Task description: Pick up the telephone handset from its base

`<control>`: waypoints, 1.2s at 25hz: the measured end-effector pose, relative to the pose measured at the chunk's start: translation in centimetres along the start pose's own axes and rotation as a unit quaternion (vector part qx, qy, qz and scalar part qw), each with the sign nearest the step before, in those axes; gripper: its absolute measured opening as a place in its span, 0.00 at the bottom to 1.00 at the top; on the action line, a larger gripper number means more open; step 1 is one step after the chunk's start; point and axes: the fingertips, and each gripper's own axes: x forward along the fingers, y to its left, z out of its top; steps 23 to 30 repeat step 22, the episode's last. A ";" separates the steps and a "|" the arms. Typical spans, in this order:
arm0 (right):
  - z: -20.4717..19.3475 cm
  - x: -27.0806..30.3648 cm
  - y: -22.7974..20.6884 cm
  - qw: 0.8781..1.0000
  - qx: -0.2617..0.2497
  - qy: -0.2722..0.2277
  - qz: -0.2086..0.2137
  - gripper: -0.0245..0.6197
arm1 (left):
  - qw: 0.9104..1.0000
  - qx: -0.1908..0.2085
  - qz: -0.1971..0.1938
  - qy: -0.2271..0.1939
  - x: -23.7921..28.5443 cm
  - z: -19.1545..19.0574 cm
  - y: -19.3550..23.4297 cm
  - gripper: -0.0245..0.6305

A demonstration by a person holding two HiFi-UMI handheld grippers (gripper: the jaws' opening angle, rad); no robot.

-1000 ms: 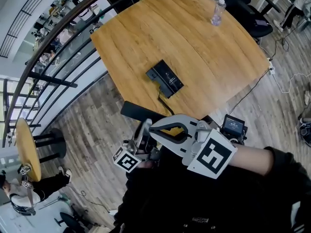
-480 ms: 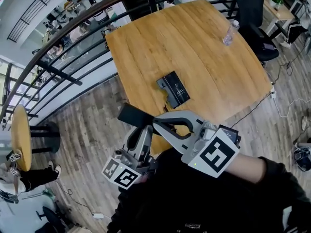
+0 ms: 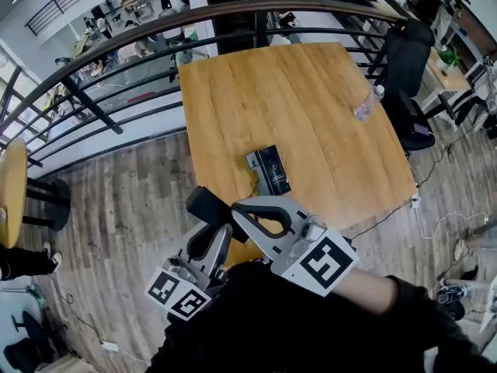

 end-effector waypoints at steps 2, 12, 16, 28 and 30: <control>0.0 0.1 0.2 1.000 0.003 -0.003 0.006 0.06 | 1.000 0.004 0.002 -0.002 -0.3 -0.1 -0.1 0.15; 0.0 0.9 1.9 0.999 0.008 0.018 0.045 0.06 | 1.000 -0.022 0.014 -0.017 -1.1 -0.5 -0.3 0.15; -0.1 1.7 3.7 0.998 -0.002 0.018 0.068 0.06 | 1.000 -0.014 0.020 -0.001 -1.7 -0.9 0.2 0.15; -1.9 1.8 4.1 0.997 -0.009 0.015 0.069 0.06 | 0.999 -0.036 0.010 -0.015 -0.3 -2.8 1.9 0.15; -1.9 1.8 4.1 0.997 -0.009 0.015 0.069 0.06 | 0.999 -0.036 0.010 -0.015 -0.3 -2.8 1.9 0.15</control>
